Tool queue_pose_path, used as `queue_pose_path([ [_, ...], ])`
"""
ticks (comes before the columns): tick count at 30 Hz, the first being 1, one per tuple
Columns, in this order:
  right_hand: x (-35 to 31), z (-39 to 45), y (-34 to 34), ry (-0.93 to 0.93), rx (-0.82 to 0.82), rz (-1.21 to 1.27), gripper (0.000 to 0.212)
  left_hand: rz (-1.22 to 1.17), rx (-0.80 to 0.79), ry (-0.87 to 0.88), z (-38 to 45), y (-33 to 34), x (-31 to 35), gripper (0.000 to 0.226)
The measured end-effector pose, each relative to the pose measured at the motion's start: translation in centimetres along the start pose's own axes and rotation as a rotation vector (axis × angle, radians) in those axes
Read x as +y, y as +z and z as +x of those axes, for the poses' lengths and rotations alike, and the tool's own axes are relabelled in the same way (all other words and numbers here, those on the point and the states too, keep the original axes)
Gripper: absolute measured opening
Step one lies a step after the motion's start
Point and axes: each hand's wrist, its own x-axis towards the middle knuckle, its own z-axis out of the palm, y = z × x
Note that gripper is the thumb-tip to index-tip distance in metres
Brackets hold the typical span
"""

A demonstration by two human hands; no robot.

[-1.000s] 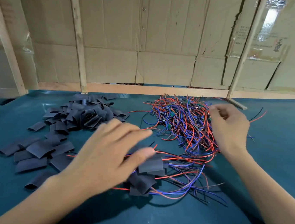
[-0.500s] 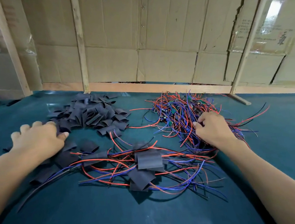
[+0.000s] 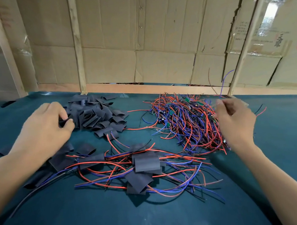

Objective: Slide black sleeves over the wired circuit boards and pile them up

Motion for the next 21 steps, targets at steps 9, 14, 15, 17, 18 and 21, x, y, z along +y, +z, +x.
queue_pose_path([
  [9, -6.3, -0.9, -0.9, 0.255, -0.233, 1.070, 0.015, -0.344, 0.000, 0.179, -2.4, -1.2, 5.3, 0.024],
  [14, -8.2, -2.3, -0.7, 0.258, -0.404, 1.028, 0.013, -0.047, -0.157, 0.267, -2.2, -0.9, 4.9, 0.019],
  [15, -8.4, -2.4, -0.8, 0.242, -0.438, 1.007, 0.012, -0.024, -0.184, 0.273, -2.1, -0.7, 4.6, 0.024],
  [17, -8.8, -2.8, -0.8, 0.185, -0.499, 1.025, 0.009, 0.076, -0.229, 0.270, -2.0, -0.3, 4.0, 0.035],
  [18, -9.1, -2.9, -0.8, 0.142, -0.519, 1.042, 0.010, 0.125, -0.258, 0.232, -1.8, 0.0, 3.6, 0.041],
  [21, -9.7, -3.3, -0.7, -0.038, -0.512, 1.013, 0.026, 0.139, -0.409, 0.078, -1.6, 1.1, 2.0, 0.057],
])
